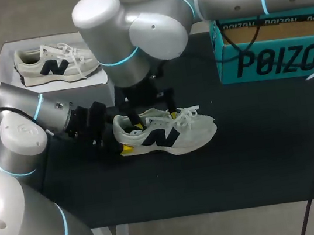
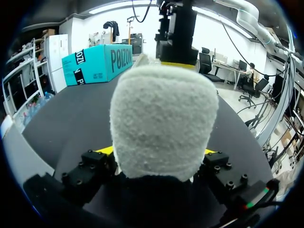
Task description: Take the shoe out of the shoebox, open the shoe tongue, remove and reinsert the insole, then place the shoe into the shoebox
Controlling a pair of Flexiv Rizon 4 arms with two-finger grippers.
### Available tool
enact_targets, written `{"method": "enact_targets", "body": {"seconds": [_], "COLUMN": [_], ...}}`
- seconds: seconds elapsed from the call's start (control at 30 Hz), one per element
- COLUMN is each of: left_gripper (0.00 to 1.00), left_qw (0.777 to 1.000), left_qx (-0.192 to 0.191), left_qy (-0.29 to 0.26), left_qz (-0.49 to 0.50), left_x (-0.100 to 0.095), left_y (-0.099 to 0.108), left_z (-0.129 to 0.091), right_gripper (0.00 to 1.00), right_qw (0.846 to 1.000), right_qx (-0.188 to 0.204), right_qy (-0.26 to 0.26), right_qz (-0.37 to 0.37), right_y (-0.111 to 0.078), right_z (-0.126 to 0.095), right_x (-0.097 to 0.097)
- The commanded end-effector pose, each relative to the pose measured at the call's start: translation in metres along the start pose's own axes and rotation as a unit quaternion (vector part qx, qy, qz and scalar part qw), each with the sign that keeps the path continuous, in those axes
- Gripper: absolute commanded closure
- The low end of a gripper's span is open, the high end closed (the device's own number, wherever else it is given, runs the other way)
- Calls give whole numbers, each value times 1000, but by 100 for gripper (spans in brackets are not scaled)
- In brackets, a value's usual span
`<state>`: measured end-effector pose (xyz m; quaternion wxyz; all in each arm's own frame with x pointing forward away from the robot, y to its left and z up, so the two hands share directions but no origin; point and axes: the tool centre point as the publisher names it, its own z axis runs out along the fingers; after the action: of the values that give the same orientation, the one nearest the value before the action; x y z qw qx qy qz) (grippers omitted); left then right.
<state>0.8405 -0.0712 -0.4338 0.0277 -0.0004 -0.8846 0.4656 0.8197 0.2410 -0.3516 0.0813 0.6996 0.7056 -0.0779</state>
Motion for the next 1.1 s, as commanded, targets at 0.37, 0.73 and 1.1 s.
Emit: {"method": "enact_targets", "body": {"seconds": [0.37,0.73,1.1], "left_gripper": [100,100,100], "left_qw": [1000,1000,1000], "left_qx": [1,1,1], "left_qy": [-1,-1,-1], "left_qz": [0,0,0], "left_x": [0,0,0], "left_y": [4,4,4], "left_z": [4,4,4], "right_gripper": [0,100,100], "right_qw": [999,999,984], "right_qx": [13,16,58], "right_qy": [-40,22,159], "right_qz": [18,46,58], "right_y": [7,6,10], "right_z": [7,-12,-15], "right_x": [-17,-47,-78]}}
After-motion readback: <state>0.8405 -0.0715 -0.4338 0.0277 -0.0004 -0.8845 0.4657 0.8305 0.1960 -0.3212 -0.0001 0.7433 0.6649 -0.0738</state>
